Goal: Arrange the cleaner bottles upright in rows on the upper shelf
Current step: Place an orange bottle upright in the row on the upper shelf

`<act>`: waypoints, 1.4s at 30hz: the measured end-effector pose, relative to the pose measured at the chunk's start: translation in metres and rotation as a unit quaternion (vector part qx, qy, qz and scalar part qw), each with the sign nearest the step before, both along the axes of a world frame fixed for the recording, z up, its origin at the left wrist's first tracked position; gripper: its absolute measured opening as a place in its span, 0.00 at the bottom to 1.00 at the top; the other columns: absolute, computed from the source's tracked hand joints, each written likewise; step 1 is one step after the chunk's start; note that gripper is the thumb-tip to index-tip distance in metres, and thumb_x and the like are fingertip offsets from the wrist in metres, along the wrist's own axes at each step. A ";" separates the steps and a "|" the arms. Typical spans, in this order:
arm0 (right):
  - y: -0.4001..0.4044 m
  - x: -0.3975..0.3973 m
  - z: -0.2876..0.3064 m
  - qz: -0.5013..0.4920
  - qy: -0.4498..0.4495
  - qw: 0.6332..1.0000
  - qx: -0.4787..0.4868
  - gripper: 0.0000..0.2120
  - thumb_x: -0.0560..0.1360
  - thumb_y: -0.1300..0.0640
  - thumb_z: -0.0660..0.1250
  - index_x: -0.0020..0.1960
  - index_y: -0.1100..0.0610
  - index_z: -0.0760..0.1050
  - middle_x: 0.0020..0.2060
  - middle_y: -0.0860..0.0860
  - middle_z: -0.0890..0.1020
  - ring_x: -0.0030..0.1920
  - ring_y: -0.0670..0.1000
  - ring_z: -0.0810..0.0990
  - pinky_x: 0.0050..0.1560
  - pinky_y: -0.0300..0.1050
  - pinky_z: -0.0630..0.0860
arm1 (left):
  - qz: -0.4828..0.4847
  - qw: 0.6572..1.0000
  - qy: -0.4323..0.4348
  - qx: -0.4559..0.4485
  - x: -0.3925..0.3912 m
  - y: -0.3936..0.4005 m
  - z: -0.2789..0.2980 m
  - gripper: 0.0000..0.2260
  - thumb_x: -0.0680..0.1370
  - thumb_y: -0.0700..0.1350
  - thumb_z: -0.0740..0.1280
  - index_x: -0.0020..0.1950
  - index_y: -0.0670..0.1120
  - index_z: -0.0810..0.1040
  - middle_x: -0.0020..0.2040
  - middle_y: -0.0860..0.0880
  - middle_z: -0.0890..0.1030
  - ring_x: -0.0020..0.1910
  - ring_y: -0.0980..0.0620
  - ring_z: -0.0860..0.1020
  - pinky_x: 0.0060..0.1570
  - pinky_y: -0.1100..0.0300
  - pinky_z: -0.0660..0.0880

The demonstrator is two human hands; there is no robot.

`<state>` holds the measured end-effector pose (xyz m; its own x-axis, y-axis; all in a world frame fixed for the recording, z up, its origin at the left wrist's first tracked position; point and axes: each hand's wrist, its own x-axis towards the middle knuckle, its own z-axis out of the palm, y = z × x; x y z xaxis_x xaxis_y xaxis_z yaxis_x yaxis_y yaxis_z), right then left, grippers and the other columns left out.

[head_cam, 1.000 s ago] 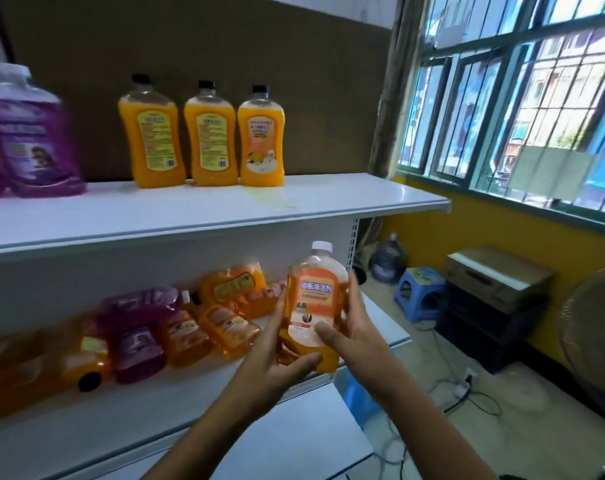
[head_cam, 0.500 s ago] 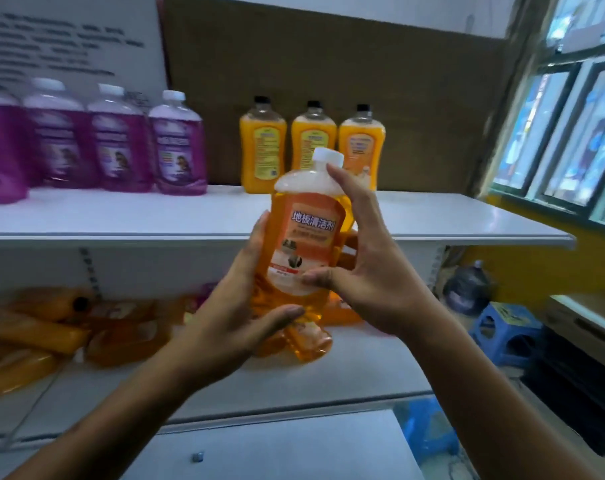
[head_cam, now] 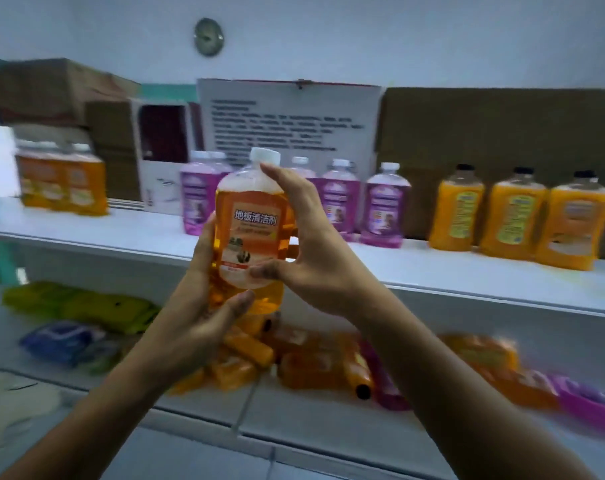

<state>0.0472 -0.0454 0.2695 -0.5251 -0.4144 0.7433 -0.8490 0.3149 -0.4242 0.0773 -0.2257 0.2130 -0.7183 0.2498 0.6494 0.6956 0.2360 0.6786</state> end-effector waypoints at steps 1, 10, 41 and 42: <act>-0.025 -0.005 0.002 0.012 0.004 1.000 0.000 0.47 0.69 0.66 0.77 0.79 0.52 0.55 0.74 0.50 0.59 0.74 0.52 0.64 0.61 0.49 0.80 | 0.015 1.000 0.004 -0.001 -0.002 -0.024 0.001 0.40 0.75 0.49 0.66 0.79 0.59 0.44 0.69 0.64 0.70 0.68 0.62 0.72 0.64 0.63 0.72; -0.199 -0.058 0.007 0.054 0.012 0.998 0.017 0.47 0.69 0.64 0.78 0.79 0.49 0.54 0.73 0.50 0.59 0.73 0.50 0.65 0.62 0.40 0.78 | 0.085 0.996 -0.030 -0.027 -0.036 -0.196 0.010 0.43 0.75 0.50 0.67 0.79 0.58 0.40 0.69 0.61 0.69 0.65 0.67 0.72 0.60 0.71 0.72; -0.360 -0.367 0.007 -0.124 0.026 0.984 0.126 0.48 0.69 0.67 0.77 0.79 0.50 0.52 0.76 0.51 0.53 0.69 0.45 0.61 0.52 0.16 0.65 | 0.141 0.922 -0.107 -0.344 -0.333 -0.389 0.039 0.29 0.77 0.53 0.68 0.76 0.48 0.63 0.71 0.50 0.72 0.65 0.55 0.72 0.64 0.61 0.69; -0.361 -0.367 0.006 -0.132 0.025 0.983 0.125 0.48 0.69 0.67 0.77 0.79 0.50 0.52 0.76 0.52 0.53 0.69 0.45 0.61 0.52 0.17 0.66 | 0.135 0.925 -0.108 -0.338 -0.335 -0.390 0.038 0.30 0.77 0.53 0.68 0.76 0.48 0.63 0.71 0.50 0.72 0.66 0.54 0.72 0.66 0.59 0.69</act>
